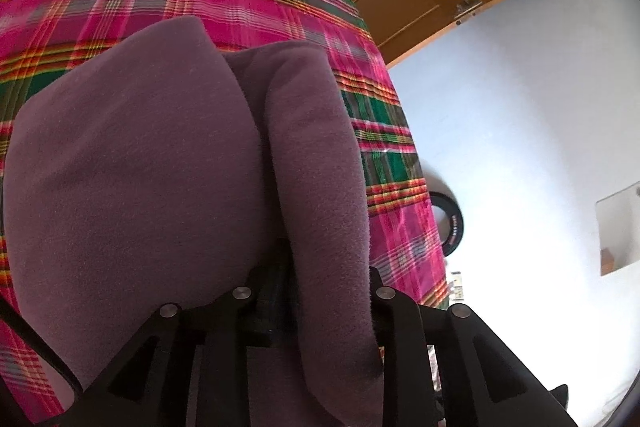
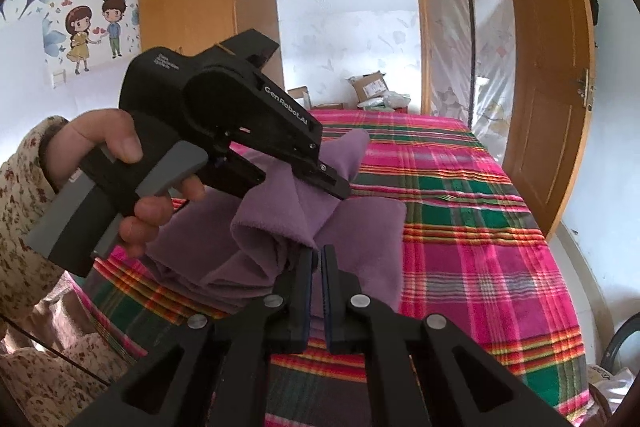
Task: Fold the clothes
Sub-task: 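Lay the folded edge down and open both grippers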
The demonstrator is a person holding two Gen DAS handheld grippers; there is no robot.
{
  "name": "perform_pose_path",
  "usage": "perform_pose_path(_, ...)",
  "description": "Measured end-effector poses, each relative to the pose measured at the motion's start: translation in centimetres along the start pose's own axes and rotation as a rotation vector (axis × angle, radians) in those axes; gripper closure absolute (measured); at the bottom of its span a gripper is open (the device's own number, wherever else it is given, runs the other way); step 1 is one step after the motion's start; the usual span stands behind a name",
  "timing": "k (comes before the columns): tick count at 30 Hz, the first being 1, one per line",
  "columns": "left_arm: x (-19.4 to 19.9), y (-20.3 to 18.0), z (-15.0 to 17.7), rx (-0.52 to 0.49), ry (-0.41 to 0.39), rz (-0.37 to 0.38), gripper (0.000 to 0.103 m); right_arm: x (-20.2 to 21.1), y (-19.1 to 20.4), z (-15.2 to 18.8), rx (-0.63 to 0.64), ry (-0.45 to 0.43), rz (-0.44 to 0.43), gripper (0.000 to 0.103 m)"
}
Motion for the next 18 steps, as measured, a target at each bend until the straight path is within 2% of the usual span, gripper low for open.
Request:
perform_pose_path(6, 1.2, 0.3, -0.1, 0.012, -0.003, -0.005, 0.079, 0.8, -1.8, 0.4, -0.060, 0.016, 0.043, 0.097)
perform_pose_path(10, 2.1, 0.0, 0.2, 0.002, -0.020, -0.020, 0.079, 1.0, -4.4, 0.3, -0.230, 0.008, -0.094, 0.092)
perform_pose_path(14, 1.5, -0.4, 0.5, -0.056, -0.008, -0.096, 0.079, 1.4, -5.2, -0.3, -0.281, -0.019, -0.114, 0.074)
perform_pose_path(18, 0.9, -0.3, 1.2, -0.071, 0.010, -0.128, 0.074, 0.9, -4.7, -0.8, -0.285, -0.008, -0.144, 0.070)
Point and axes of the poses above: each gripper's, at about its wrist camera, not at the fingertips, and x roughly against the way its jaws point, y to its left, z to its underside, the point moved 2 cm from there along -x, roughly the way its jaws point, and after that the axes turned 10 degrees about x, right-handed, at the moved point
